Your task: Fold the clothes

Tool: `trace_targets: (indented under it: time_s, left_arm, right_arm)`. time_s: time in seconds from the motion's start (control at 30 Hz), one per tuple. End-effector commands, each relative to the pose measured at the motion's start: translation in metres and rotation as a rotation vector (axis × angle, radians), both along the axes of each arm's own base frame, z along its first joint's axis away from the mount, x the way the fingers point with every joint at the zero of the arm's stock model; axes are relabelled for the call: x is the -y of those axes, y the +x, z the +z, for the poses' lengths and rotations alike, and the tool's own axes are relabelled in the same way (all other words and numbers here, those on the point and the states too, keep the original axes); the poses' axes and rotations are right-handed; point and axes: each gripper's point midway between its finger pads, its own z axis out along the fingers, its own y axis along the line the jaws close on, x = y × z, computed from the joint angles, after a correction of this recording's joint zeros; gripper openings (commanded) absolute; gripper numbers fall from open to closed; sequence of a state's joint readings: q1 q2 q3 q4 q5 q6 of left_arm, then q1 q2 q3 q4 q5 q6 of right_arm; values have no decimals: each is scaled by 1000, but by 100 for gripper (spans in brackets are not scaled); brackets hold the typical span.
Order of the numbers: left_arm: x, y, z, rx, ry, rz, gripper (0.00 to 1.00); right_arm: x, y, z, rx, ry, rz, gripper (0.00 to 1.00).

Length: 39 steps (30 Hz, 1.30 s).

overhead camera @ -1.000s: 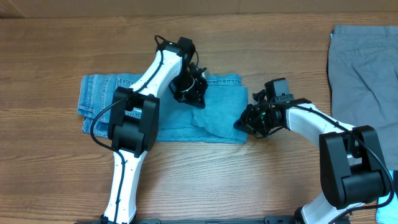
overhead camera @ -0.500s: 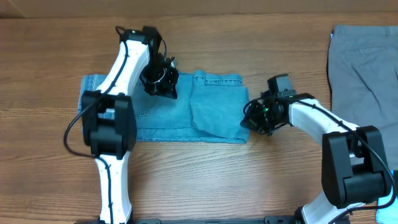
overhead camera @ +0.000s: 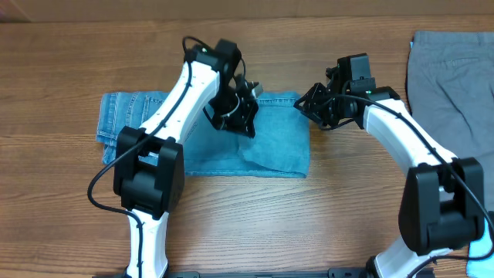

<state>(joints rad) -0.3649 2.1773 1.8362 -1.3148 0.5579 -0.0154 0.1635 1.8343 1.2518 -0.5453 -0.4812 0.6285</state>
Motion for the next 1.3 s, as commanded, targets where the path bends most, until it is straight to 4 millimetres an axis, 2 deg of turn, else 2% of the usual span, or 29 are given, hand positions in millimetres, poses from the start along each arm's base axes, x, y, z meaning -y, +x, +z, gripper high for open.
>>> trace_targets:
  time_s: [0.0,0.13,0.23,0.3,0.37,0.4,0.5,0.63,0.7,0.73,0.77,0.8,0.83,0.87,0.97,1.03,1.1,1.13,1.27]
  left_arm:
    - [-6,-14,-26,-62,1,1,5]
    - [-13,-18,-55,-80,25,52,11]
    - [-27,-24,-79,-89,53,85,18]
    - [-38,-28,-92,-99,94,106,17]
    - [-48,-34,-101,-118,124,128,4]
    - [-52,-35,-101,-127,130,136,4]
    - [-61,-31,-96,-138,130,164,4]
    - [-72,-15,-67,-92,133,197,4]
    - [-78,-2,-40,-18,141,207,4]
    - [-81,6,-25,34,149,212,5]
    - [-84,15,-7,92,158,224,11]
    - [-90,23,10,149,177,251,25]
    - [-97,32,27,207,199,284,76]
    - [-107,42,42,268,234,317,100]
    - [-156,63,70,399,392,424,100]
    - [-187,71,78,425,450,497,100]
    - [-210,74,79,424,459,538,100]
    - [-236,76,77,415,472,576,100]
    - [-294,73,67,381,442,609,100]
  right_arm:
    - [0,5,-21,-31,-3,-2,29]
    - [-2,7,-47,-69,3,4,29]
    - [4,5,-76,-126,-27,-11,24]
    - [8,2,-87,-152,-54,-21,16]
    - [15,0,-91,-161,-97,-38,10]
    - [18,1,-90,-159,-113,-45,9]
    - [30,4,-81,-143,-173,-75,9]
    - [42,16,-41,-78,-228,-85,11]
    - [53,20,-10,-46,-275,-117,24]
    - [58,21,6,-30,-297,-131,41]
    - [61,21,17,-20,-310,-140,65]
    - [65,20,33,-9,-323,-147,87]
    - [66,18,44,3,-329,-136,100]
    - [66,16,53,2,-331,-133,100]
    - [68,6,60,-15,-347,-104,100]
    - [68,1,57,-26,-364,-69,100]
    - [70,-5,54,-41,-381,-42,100]
    - [72,-9,52,-54,-396,-28,100]
    - [77,-18,49,-90,-428,-23,100]
